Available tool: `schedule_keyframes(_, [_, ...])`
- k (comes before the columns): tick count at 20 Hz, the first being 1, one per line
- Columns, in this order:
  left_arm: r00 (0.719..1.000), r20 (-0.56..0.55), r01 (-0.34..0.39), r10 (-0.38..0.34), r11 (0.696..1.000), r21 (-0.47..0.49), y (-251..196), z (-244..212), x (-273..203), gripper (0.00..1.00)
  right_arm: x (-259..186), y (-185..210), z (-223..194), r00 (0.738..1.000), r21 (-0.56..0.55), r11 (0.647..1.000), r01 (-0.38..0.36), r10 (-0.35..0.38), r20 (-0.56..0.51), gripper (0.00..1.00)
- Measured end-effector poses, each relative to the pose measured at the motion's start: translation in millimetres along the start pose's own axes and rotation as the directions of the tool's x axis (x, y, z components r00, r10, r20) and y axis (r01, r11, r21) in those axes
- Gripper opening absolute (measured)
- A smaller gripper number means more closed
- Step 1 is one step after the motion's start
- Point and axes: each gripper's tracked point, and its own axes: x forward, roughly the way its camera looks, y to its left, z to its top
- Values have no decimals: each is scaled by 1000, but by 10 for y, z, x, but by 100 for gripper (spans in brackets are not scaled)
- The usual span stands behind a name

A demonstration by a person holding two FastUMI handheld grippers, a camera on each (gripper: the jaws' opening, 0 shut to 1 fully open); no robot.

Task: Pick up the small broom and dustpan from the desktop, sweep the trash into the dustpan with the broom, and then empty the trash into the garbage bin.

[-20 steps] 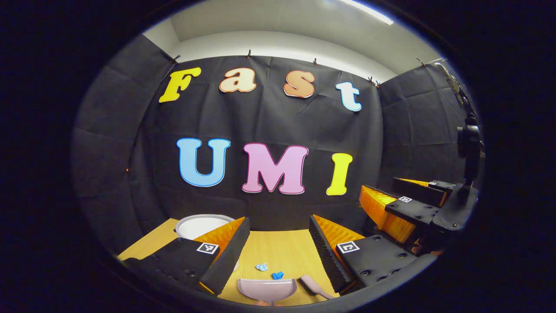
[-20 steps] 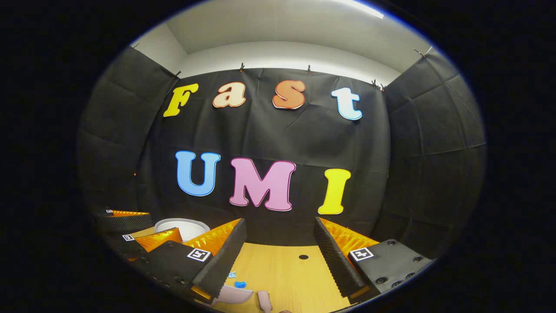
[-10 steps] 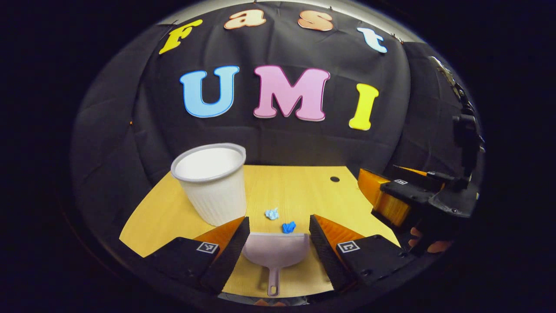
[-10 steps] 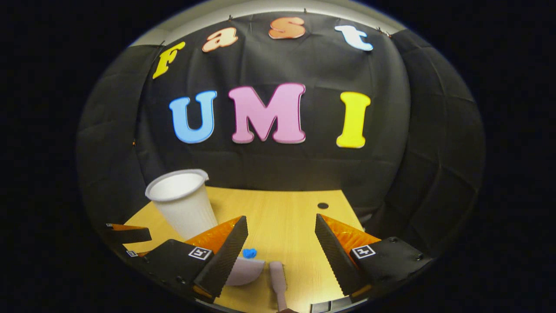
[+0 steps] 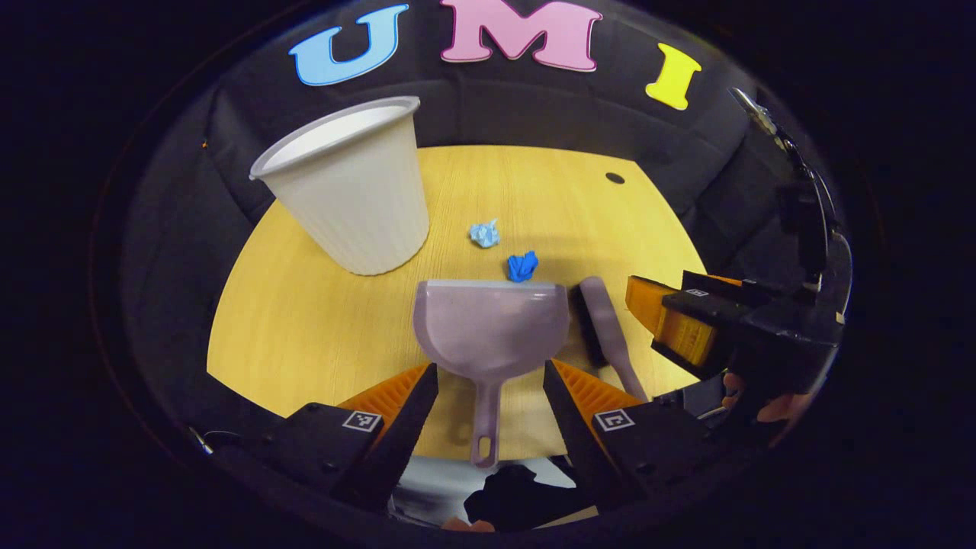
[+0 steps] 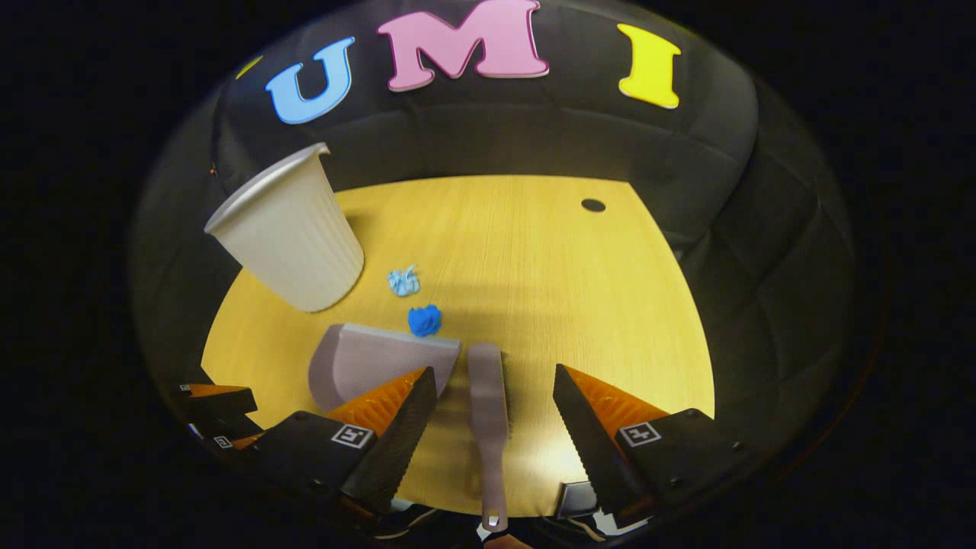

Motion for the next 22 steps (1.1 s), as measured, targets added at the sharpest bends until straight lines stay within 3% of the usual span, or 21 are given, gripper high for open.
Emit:
schedule_keyframes(1, [999,-50,8,-9,1000,-3,-19,-40,62,84,65,-51,-4,999,-16,1000,3,-4,-41,100])
schedule_keyframes(2, [994,-108,2,-3,1000,-7,3,-87,116,84,81,-59,-89,995,-29,1000,0,-3,-99,93])
schedule_keyframes(3, [989,-146,6,-8,1000,-12,22,-158,196,84,94,-62,-140,990,-35,999,-2,-2,-140,100])
schedule_keyframes(4, [984,-179,10,-11,1000,-8,31,-184,243,84,124,-90,-190,983,-54,999,-3,-7,-185,100])
schedule_keyframes(7, [970,-243,1,4,1000,22,50,-232,330,84,238,-95,-412,953,-98,995,-11,-19,-303,100])
schedule_keyframes(10, [958,-285,-1,15,999,49,55,-235,484,84,330,-102,-704,904,-95,995,-12,-30,-426,100])
schedule_keyframes(11, [955,-295,5,12,998,56,46,-232,573,84,368,-114,-760,890,-93,996,-6,-37,-454,94])
schedule_keyframes(12, [952,-304,-3,21,998,60,46,-217,631,84,394,-144,-789,880,-92,996,5,-48,-473,100])
schedule_keyframes(13, [952,-307,-5,24,998,63,54,-207,691,84,445,-139,-837,869,-76,997,7,-44,-493,94])
schedule_keyframes(14, [946,-322,0,20,998,63,41,-223,741,84,465,-139,-874,856,-69,998,8,-42,-516,100])
schedule_keyframes(15, [942,-336,-1,21,998,60,45,-225,776,84,462,-133,-891,847,-69,998,11,-46,-530,100])
schedule_keyframes(20, [926,-377,58,-31,997,59,-13,-230,963,84,545,-66,-953,825,-96,995,0,-54,-563,100])
schedule_keyframes(21, [915,-399,83,-58,996,45,-51,-259,987,81,528,-61,-921,822,-96,995,5,-59,-566,84])
schedule_keyframes(22, [909,-411,86,-69,996,23,-66,-276,993,72,545,-56,-926,819,-91,996,7,-58,-571,75])
